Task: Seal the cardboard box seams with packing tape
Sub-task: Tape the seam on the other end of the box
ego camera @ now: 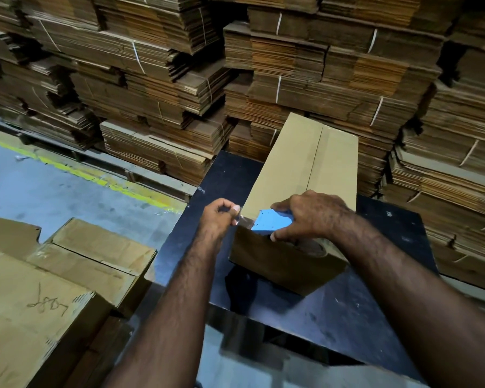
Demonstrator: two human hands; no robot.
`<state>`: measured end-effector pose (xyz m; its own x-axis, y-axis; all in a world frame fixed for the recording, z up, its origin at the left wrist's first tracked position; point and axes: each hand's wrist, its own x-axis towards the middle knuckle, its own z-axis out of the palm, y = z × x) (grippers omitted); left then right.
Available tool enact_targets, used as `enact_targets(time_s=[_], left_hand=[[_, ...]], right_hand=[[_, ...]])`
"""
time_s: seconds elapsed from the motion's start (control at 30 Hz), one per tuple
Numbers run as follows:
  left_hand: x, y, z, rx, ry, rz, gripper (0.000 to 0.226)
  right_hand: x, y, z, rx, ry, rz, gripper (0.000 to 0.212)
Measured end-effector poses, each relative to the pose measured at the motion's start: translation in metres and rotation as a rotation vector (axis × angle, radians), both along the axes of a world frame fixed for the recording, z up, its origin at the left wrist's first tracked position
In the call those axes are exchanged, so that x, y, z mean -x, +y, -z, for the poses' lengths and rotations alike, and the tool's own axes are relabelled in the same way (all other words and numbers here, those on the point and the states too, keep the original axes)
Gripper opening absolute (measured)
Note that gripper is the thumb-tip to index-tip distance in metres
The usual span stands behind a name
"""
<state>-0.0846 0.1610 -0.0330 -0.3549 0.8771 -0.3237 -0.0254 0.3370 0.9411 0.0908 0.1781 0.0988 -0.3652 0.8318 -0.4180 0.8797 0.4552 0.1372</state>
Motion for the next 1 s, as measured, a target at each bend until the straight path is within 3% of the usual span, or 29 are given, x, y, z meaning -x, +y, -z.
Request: enact_targets(time_s=[0.17,0.3,0.37,0.43,0.5,0.53,0.67,0.83,1.0], left_hand=[[-0.003,0.004,0.009,0.055,0.047,0.055,0.016],[-0.002,-0.002,0.02,0.115,0.532,0.03,0.02],[0.0,-0.009,0.019,-0.118,0.462,-0.091,0.008],[-0.004,-0.02,0.013,-0.325,0.242,-0.136,0.019],[-0.012,-0.035,0.013,-0.391,0.09,-0.033,0.029],[-0.017,-0.042,0.015,-0.378,0.112,0.035,0.032],[-0.01,-0.055,0.025,-0.261,0.328,0.162,0.04],[0.002,-0.041,0.024,-0.627,0.648,0.441,0.072],[0.015,-0.019,0.043,-0.792,0.956,0.429,0.059]], right_hand=[[-0.001,0.002,0.0,0.02,0.015,0.01,0.084],[0.0,0.002,-0.001,0.039,0.018,0.009,0.083],[-0.001,0.001,0.0,0.029,0.014,0.004,0.084],[-0.002,0.002,0.001,0.021,0.027,0.008,0.084],[-0.003,0.002,0.001,0.012,0.039,0.003,0.084],[-0.003,0.003,0.001,0.014,0.041,0.006,0.084],[-0.003,0.002,0.001,0.025,0.034,0.014,0.083],[-0.002,0.004,0.001,0.024,0.037,0.024,0.084],[-0.002,0.002,-0.001,0.034,0.035,0.021,0.084]])
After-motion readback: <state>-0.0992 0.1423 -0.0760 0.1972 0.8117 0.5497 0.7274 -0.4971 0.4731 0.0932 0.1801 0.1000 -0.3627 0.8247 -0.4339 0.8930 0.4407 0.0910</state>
